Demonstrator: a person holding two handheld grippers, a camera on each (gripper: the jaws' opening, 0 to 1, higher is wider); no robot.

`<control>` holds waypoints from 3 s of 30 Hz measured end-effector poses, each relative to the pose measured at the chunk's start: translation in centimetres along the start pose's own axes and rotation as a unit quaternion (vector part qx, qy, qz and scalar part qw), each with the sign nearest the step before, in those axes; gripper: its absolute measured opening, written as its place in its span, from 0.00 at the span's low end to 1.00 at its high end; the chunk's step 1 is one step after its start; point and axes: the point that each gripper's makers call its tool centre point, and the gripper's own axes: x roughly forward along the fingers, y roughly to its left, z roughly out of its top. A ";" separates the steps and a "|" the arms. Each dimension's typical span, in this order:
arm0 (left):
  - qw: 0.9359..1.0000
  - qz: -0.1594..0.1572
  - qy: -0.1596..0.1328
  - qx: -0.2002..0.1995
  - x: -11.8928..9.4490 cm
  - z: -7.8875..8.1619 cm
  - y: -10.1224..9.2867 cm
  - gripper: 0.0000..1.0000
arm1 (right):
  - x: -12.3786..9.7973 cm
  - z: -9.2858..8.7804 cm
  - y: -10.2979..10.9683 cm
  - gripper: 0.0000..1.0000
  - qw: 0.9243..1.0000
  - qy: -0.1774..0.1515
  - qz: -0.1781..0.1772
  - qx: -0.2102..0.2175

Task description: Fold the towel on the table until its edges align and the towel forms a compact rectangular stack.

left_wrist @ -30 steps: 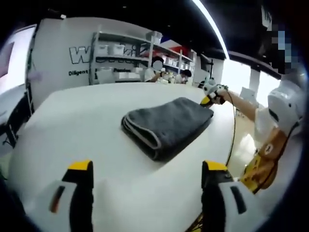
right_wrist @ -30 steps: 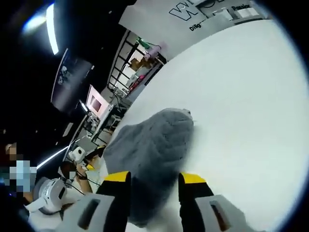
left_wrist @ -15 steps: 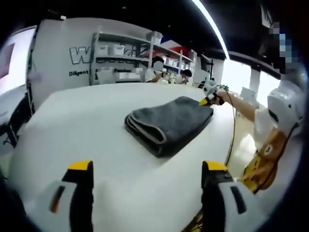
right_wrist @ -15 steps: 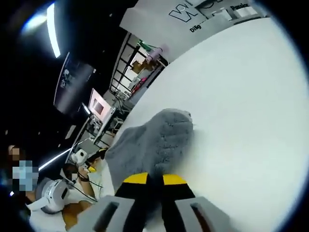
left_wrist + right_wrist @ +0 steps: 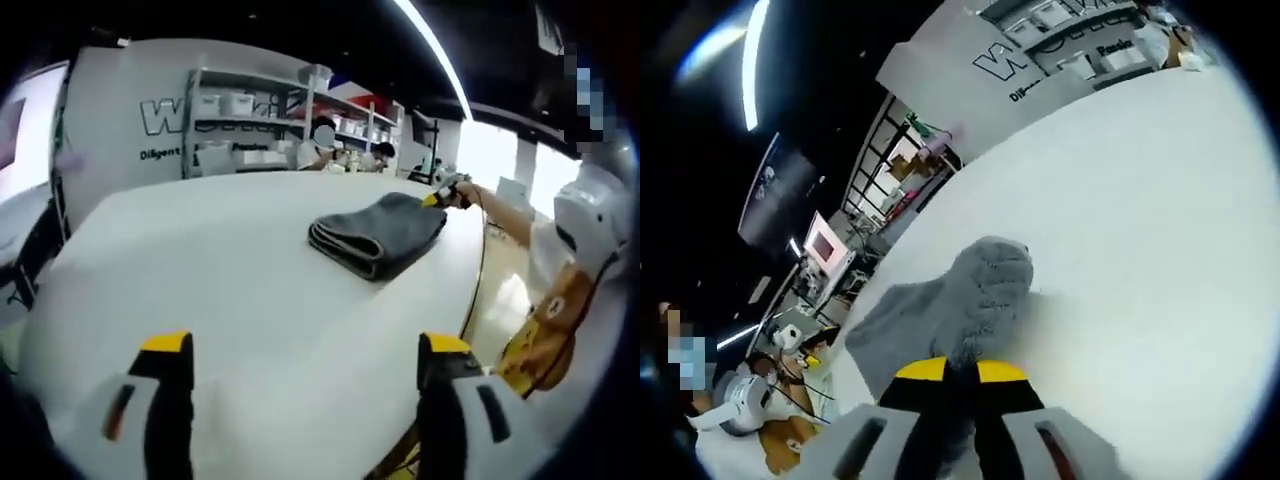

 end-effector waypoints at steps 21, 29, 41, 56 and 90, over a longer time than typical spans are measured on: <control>1.000 -0.024 -0.015 0.006 0.2 0.4 -2.0 0.97 | 6.8 2.0 15.3 0.08 0.995 -0.005 0.079 -0.062; 1.000 -0.021 -0.019 0.000 -0.2 0.0 -1.6 0.96 | 11.1 1.8 18.8 0.07 0.992 0.030 0.070 -0.097; 0.999 -0.025 -0.020 -0.009 0.0 -0.6 -1.3 0.96 | 16.2 0.8 20.7 0.07 0.981 0.112 0.065 -0.147; 0.999 -0.032 -0.025 -0.019 0.2 -1.1 -1.1 0.96 | 21.8 0.5 20.3 0.07 0.965 0.177 0.046 -0.186; 0.998 -0.028 -0.033 -0.038 -0.6 -2.0 -1.0 0.96 | 27.4 -5.3 18.3 0.08 0.942 0.273 0.015 -0.195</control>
